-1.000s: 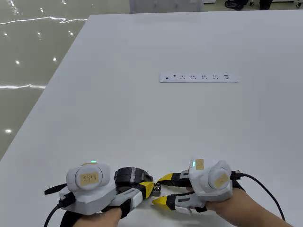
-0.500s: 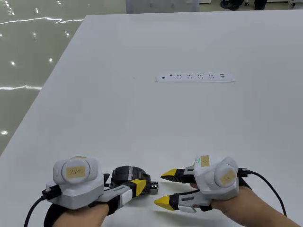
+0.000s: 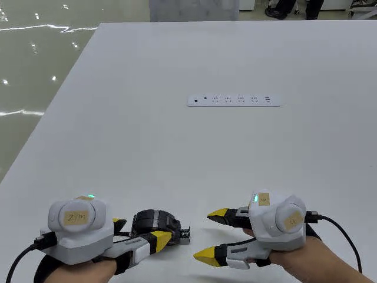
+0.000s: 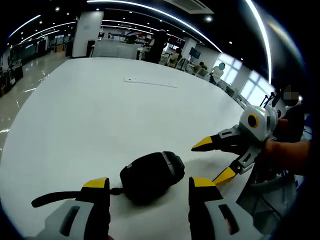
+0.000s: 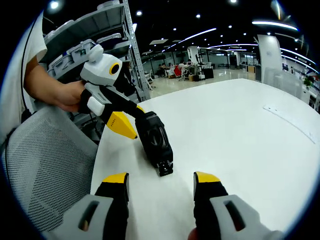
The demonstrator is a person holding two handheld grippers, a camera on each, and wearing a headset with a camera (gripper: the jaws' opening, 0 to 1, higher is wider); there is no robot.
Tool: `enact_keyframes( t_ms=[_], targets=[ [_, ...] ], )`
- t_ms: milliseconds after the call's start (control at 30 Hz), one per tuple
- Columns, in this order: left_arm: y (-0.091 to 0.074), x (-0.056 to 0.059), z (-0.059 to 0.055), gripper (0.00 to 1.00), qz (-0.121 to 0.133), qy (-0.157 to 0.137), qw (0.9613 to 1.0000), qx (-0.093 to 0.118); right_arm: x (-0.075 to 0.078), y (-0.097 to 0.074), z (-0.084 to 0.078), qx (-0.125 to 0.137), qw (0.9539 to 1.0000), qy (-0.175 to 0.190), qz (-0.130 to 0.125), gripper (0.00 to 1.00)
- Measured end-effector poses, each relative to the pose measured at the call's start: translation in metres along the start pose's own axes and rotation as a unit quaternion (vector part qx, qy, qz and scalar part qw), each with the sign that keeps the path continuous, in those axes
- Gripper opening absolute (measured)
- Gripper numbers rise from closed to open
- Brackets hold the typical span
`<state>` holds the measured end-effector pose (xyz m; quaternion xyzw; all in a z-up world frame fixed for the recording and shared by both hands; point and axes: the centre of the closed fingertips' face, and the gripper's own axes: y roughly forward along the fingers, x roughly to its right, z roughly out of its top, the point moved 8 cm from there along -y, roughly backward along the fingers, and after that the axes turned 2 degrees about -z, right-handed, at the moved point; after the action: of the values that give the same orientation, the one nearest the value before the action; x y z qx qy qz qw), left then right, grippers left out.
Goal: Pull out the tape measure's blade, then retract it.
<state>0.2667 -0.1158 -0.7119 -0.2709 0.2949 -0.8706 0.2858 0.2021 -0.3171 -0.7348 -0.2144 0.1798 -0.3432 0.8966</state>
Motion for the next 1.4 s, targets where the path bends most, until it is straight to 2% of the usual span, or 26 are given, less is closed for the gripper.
enact_keyframes(
  t_ms=[300, 367, 500, 767, 967, 1067, 1267, 1400],
  targets=[
    [-0.013, -0.008, -0.006, 0.67, -0.016, 0.024, 0.9996, -0.006, 0.003, -0.019, -0.01, -0.008, 0.9993, 0.026, -0.027, 0.59],
    [-0.015, -0.01, -0.006, 0.67, -0.018, 0.028, 0.9994, -0.008, 0.002, -0.021, -0.013, -0.026, 0.9989, 0.023, -0.032, 0.61],
    [-0.022, -0.015, -0.006, 0.69, -0.02, 0.047, 0.9987, -0.006, 0.002, -0.03, -0.015, -0.024, 0.9983, 0.034, -0.039, 0.64],
    [-0.034, -0.027, -0.013, 0.7, -0.026, 0.065, 0.9972, -0.025, 0.0, -0.048, -0.019, -0.027, 0.9972, 0.041, -0.057, 0.68],
    [-0.043, -0.03, -0.016, 0.75, -0.039, 0.062, 0.9971, -0.021, -0.004, -0.06, -0.021, -0.028, 0.9961, 0.046, -0.071, 0.71],
    [-0.048, -0.03, -0.017, 0.77, -0.039, 0.061, 0.9972, -0.017, -0.006, -0.066, -0.021, -0.021, 0.9954, 0.051, -0.078, 0.74],
    [-0.062, -0.03, -0.017, 0.8, -0.043, 0.066, 0.9969, -0.007, -0.012, -0.078, -0.026, -0.028, 0.9943, 0.054, -0.088, 0.78],
    [-0.069, -0.033, -0.022, 0.82, -0.036, 0.066, 0.9972, -0.006, -0.013, -0.087, -0.031, -0.029, 0.9932, 0.057, -0.097, 0.8]
  ],
)
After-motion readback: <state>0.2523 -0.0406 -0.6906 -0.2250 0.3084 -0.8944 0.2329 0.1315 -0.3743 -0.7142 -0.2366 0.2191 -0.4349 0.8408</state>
